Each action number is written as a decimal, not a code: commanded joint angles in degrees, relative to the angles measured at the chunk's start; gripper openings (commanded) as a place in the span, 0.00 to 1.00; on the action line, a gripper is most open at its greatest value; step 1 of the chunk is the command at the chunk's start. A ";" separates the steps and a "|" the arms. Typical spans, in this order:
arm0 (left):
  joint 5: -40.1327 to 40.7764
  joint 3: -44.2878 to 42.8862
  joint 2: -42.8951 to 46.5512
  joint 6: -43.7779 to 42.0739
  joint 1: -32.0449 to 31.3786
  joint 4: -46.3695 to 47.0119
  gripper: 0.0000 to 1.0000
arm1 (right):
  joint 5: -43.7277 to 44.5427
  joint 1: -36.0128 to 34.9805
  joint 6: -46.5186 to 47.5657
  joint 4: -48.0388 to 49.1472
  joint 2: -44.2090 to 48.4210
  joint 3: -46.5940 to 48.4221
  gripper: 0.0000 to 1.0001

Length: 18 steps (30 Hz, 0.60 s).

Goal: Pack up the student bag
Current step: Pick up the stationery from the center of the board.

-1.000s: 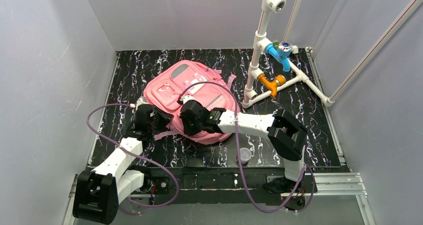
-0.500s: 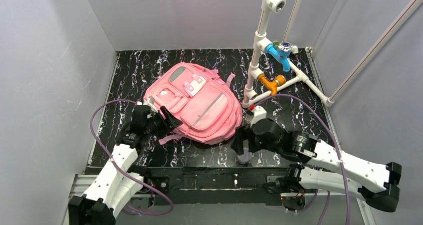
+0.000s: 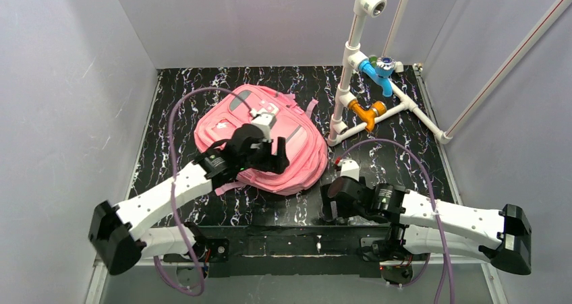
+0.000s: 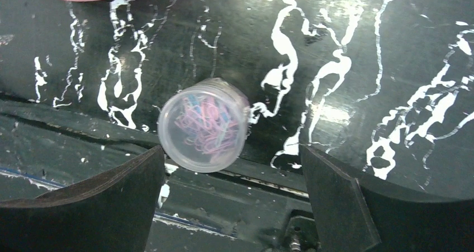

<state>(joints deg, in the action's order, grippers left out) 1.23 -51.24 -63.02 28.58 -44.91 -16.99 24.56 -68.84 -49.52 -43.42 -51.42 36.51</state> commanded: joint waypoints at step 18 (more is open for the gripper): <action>41.49 -20.73 -31.85 -26.57 -13.45 -6.74 0.61 | 18.27 -14.74 -12.24 6.79 -14.58 -4.22 0.65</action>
<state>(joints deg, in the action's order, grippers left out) 30.87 -69.14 -96.16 4.86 -57.23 -21.10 37.30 -82.15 -58.30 -36.58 -66.43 32.51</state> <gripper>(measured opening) 0.644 0.683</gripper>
